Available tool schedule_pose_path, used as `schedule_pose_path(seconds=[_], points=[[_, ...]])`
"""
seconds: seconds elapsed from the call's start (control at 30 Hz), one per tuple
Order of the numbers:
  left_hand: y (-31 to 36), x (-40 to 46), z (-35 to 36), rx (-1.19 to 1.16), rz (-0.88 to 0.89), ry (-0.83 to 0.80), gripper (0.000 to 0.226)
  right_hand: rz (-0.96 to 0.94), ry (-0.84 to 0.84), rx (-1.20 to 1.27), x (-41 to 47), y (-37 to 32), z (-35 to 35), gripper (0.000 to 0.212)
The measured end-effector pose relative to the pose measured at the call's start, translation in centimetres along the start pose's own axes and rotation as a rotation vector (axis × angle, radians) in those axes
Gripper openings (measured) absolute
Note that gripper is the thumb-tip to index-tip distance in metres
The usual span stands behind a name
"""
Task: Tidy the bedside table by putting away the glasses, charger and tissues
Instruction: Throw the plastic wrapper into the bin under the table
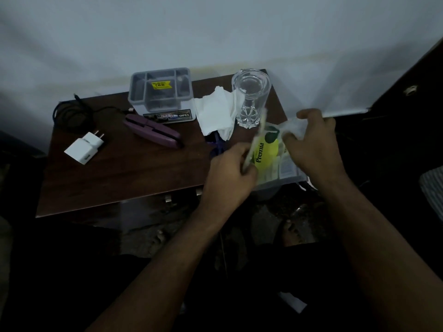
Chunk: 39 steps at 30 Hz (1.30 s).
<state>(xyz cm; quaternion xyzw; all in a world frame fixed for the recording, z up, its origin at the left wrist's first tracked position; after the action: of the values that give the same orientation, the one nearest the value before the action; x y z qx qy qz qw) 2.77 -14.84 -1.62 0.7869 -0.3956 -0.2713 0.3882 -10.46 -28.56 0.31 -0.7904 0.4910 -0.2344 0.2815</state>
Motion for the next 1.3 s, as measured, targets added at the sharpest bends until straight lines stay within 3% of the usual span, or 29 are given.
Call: schedule_pose_path(seconds=[0.13, 0.27, 0.33, 0.43, 0.53, 0.6, 0.77, 0.93, 1.13, 1.3], points=[[2.1, -0.5, 2.2, 0.058, 0.133, -0.068, 0.046, 0.063, -0.109, 0.188, -0.3, 0.4, 1.1, 0.053], [3.8, -0.6, 4.5, 0.030, 0.183, -0.120, 0.022, 0.040, -0.205, 0.169, -1.2, 0.6, 1.1, 0.054], [4.7, -0.7, 6.1, -0.043, 0.189, -0.189, 0.018, 0.005, -0.111, 0.086, -0.8, 1.4, -0.8, 0.045], [5.8, -0.7, 8.4, -0.028, 0.193, -0.247, 0.042, -0.029, 0.124, -0.040, -0.6, 3.4, -5.1, 0.058], [6.7, -0.3, 9.6, -0.053, 0.212, -0.229, 0.043, -0.016, 0.306, -0.078, -1.2, 5.7, -8.5, 0.071], [7.4, 0.3, 10.9, -0.027, 0.251, -0.215, 0.044, 0.006, 0.333, -0.121, -1.3, 7.4, -9.7, 0.063], [8.0, 2.6, 14.7, -0.121, 0.213, -0.182, 0.078, -0.042, 0.131, -0.312, -0.3, 10.5, -8.8, 0.020], [6.6, 4.0, 19.3, -0.156, 0.127, -0.293, 0.097, 0.054, 0.026, -0.452, 1.5, 14.8, -8.3, 0.031], [5.5, 4.4, 20.6, 0.024, 0.181, -0.377, 0.103, 0.241, -0.385, -0.595, 2.2, 19.9, -3.6, 0.073], [6.4, 4.2, 18.7, 0.042, 0.248, -0.298, 0.079, 0.107, -0.296, -0.567, 3.1, 16.8, -3.5, 0.071]])
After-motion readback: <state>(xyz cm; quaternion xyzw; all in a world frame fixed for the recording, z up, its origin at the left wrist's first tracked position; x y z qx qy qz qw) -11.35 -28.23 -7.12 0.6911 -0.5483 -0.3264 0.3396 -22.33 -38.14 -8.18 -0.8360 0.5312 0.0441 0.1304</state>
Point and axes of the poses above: each hand's wrist, its own x-axis towards the middle knuckle, its own z-axis out of the palm, y = z × x, the point moved 9 cm from there along x, towards the middle knuckle, and after that the axes turned 7 degrees about -z, right-handed, at the moved point
